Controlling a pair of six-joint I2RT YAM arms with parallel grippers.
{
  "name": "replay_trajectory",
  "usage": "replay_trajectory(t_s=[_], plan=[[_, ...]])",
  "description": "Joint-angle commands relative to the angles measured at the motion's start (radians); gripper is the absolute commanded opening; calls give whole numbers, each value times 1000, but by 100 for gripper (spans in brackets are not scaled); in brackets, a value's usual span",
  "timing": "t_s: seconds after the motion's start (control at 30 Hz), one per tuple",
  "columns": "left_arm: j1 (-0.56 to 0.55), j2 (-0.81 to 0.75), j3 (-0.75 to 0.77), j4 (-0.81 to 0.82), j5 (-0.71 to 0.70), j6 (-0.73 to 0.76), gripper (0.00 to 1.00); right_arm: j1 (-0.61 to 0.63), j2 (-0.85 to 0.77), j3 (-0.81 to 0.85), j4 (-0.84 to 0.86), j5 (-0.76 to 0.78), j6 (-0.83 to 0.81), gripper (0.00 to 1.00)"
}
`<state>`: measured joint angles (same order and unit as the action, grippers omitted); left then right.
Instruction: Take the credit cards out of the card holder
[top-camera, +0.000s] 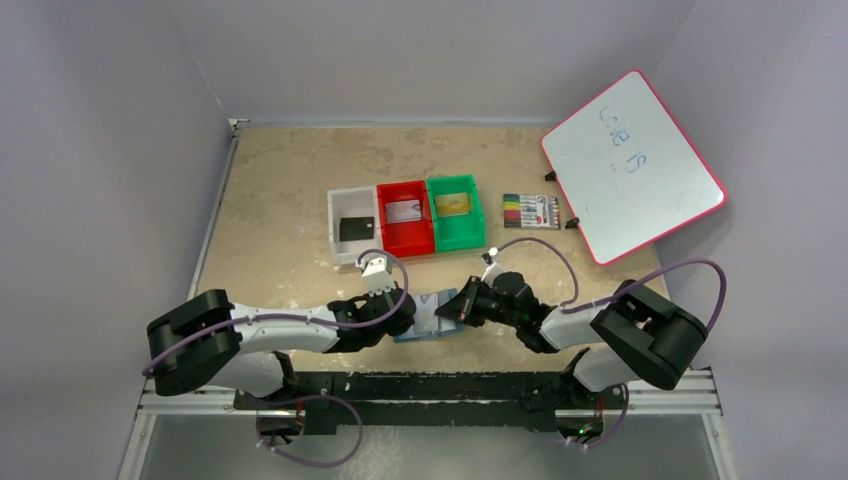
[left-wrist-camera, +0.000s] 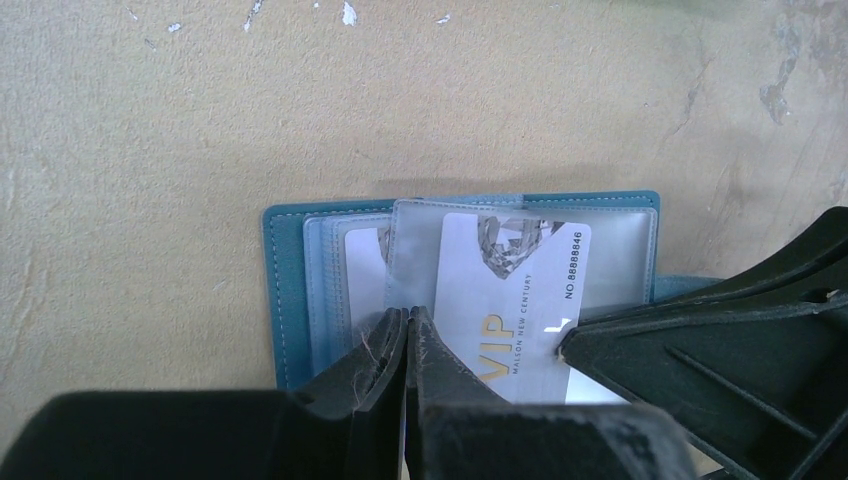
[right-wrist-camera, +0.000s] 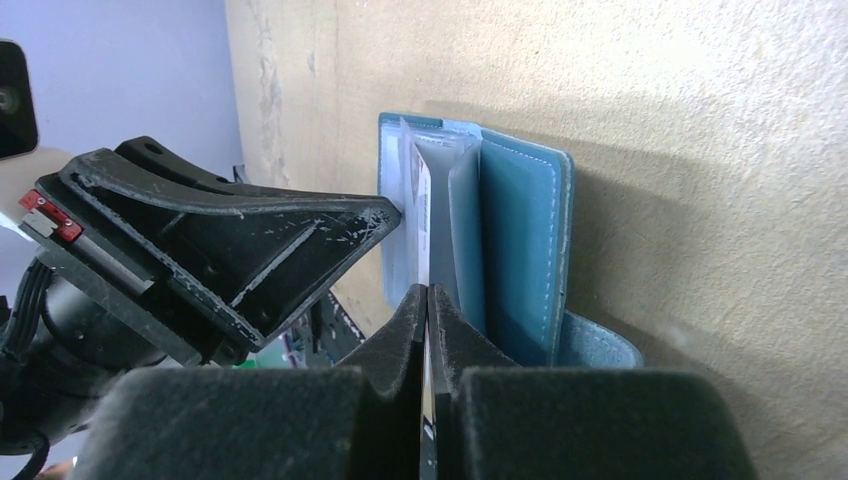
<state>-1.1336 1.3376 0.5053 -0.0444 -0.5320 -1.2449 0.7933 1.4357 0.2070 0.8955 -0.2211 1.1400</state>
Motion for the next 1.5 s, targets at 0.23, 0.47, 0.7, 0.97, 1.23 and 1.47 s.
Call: replay_trajectory(t_s=[0.23, 0.47, 0.7, 0.97, 1.23, 1.47], plan=[[-6, -124, 31, -78, -28, 56, 28, -7, 14, 34, -32, 5, -40, 0], [-6, -197, 1, 66, 31, 75, 34, -6, 44, 51, -27, -5, -50, 0], [-6, -65, -54, 147, 68, -17, 34, -6, 54, 31, 9, -1, -32, 0], [-6, -9, -79, 137, 58, -57, 29, -6, 52, 30, 29, -9, -29, 4], [-5, -13, -90, 123, 75, -42, 13, -9, 100, 51, 102, -24, 8, 16], [-7, -17, -106, 115, 75, -39, 9, -9, 181, 42, 252, -62, 56, 12]])
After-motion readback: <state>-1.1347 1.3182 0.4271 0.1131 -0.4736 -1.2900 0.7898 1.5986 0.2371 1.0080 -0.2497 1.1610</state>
